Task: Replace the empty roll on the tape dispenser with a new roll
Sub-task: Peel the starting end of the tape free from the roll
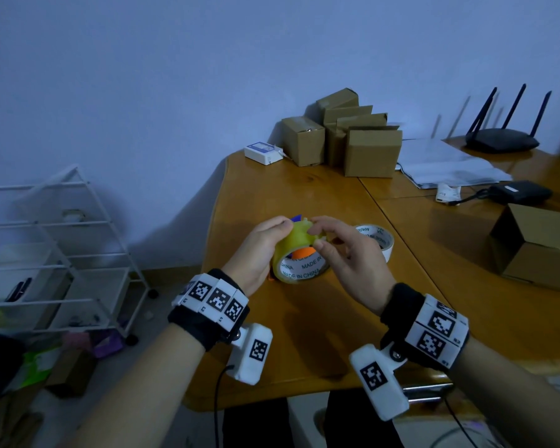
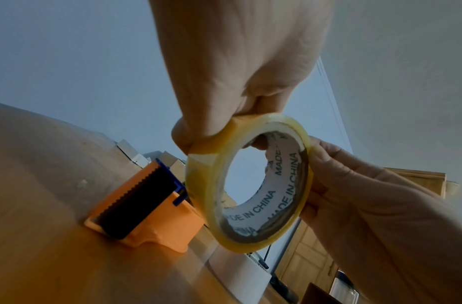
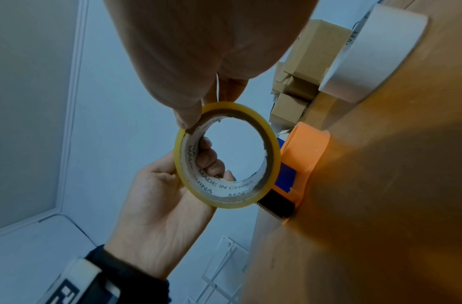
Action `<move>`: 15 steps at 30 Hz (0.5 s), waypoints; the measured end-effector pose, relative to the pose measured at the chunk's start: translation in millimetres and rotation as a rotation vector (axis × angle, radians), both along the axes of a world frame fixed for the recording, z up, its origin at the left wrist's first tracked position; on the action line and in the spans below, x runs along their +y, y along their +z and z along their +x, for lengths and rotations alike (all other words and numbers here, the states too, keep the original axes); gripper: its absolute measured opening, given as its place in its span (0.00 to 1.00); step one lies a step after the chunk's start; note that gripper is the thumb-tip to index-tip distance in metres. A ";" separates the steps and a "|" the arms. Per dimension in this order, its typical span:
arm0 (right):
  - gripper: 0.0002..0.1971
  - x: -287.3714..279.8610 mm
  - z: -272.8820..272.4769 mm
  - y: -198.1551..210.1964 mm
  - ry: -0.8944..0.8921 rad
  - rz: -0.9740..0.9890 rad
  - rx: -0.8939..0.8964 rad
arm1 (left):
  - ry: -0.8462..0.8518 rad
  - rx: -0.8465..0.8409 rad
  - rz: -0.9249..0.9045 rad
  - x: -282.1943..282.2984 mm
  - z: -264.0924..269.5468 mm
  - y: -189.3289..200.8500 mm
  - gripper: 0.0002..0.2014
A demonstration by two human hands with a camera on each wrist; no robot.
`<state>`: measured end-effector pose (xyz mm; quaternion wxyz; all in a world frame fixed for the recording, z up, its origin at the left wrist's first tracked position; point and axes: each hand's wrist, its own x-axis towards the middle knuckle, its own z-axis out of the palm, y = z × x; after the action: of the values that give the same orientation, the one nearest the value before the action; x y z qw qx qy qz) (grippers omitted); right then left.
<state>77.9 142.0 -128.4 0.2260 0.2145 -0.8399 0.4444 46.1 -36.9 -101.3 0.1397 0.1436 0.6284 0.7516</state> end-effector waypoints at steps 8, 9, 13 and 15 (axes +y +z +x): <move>0.07 1.8 0.4 -1.3 0.001 0.025 0.034 | 0.024 0.015 -0.038 4.1 0.4 -5.5 0.13; 0.07 2.2 0.6 -1.3 -0.001 0.032 0.037 | 0.021 0.016 -0.041 4.6 0.8 -5.7 0.13; 0.06 3.6 1.0 -0.2 -0.002 0.059 0.036 | 0.009 0.023 -0.064 5.4 2.8 -3.4 0.13; 0.05 4.6 0.5 0.6 -0.003 0.067 0.037 | 0.011 0.035 -0.074 5.1 2.7 -2.9 0.14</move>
<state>78.4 146.6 -127.8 0.2347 0.2289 -0.8502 0.4119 48.8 -31.8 -104.3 0.1299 0.1480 0.6587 0.7261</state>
